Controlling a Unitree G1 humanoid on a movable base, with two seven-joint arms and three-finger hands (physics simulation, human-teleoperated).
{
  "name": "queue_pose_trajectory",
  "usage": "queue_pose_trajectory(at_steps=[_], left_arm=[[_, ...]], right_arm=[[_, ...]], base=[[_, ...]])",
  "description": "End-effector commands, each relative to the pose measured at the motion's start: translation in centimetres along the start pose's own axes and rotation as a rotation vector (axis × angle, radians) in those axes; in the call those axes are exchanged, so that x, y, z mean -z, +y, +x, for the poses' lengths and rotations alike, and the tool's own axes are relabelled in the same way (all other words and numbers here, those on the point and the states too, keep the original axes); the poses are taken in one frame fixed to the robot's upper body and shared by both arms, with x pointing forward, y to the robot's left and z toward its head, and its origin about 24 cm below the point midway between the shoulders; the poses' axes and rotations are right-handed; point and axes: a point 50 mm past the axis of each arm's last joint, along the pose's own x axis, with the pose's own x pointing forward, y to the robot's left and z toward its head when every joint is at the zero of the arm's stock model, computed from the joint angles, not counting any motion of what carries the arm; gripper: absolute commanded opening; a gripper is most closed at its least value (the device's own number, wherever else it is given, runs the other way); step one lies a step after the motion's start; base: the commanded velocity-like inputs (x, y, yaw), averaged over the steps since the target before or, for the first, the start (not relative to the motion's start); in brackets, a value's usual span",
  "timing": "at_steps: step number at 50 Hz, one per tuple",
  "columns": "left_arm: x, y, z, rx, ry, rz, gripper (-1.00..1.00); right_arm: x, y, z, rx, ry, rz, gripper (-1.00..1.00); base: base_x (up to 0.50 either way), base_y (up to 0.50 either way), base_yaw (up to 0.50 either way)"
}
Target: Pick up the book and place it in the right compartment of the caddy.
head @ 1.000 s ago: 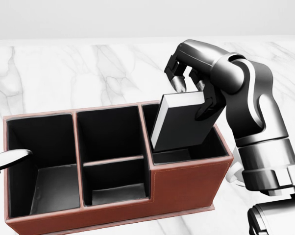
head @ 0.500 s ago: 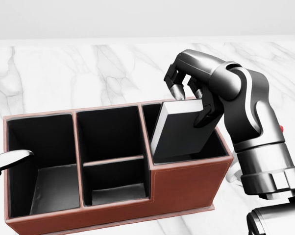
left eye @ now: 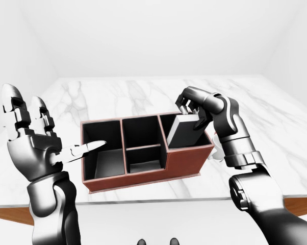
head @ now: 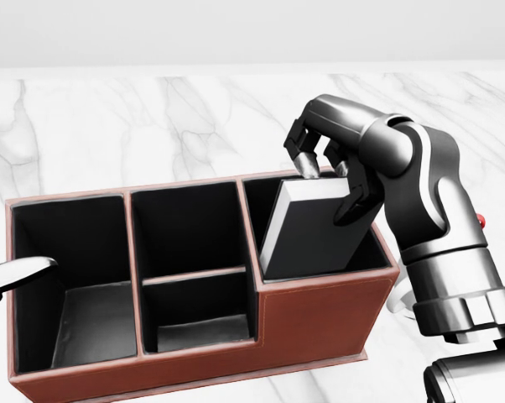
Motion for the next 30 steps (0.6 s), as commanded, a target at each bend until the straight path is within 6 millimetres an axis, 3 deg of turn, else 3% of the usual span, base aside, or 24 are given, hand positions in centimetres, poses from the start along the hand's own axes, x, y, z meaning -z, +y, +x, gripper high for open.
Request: queue_pose_trajectory(at_steps=[1,3,4,5,6,7,8,9,24,30], left_arm=[[-0.1,0.0,0.0,-0.001,-0.005,-0.001,1.00],[-0.1,0.0,0.0,0.000,-0.005,-0.001,1.00],[-0.1,0.0,0.0,0.000,-0.004,-0.001,1.00],[-0.1,0.0,0.0,-0.001,-0.005,-0.001,1.00],[-0.1,0.0,0.0,0.000,-0.003,0.000,1.00],[0.0,0.0,0.0,0.000,0.000,0.000,1.00],[0.1,0.0,0.0,-0.001,0.002,0.001,1.00],[0.1,0.0,0.0,-0.001,0.004,0.001,1.00],[0.2,0.0,0.0,-0.001,0.009,0.003,1.00],[0.2,0.0,0.0,-0.001,0.006,0.003,1.00]], right_arm=[[0.3,-0.4,-0.1,0.010,0.009,0.012,-1.00],[0.3,-0.5,-0.2,0.014,0.010,0.006,-1.00],[0.3,-0.5,-0.2,0.016,0.010,0.004,-0.81],[0.3,-0.6,-0.2,0.018,0.012,0.001,-0.53],[0.4,-0.7,-0.2,0.019,0.014,0.000,0.04],[0.4,-0.7,-0.3,0.020,0.017,-0.004,0.40],[0.4,-0.7,-0.3,0.021,0.020,-0.007,0.48],[0.4,-1.0,-0.3,0.029,0.017,-0.007,1.00],[0.4,-1.5,-0.8,0.055,0.029,-0.035,1.00],[-0.7,-3.2,-1.3,0.113,0.005,-0.067,1.00]], base=[[0.00,0.00,0.00],[0.00,0.00,0.00],[0.00,0.00,0.00],[0.00,0.00,0.00],[0.00,0.00,0.00],[0.00,0.00,0.00],[0.00,0.00,0.00],[0.00,0.00,0.00],[0.00,0.00,0.00],[0.00,0.00,0.00]])
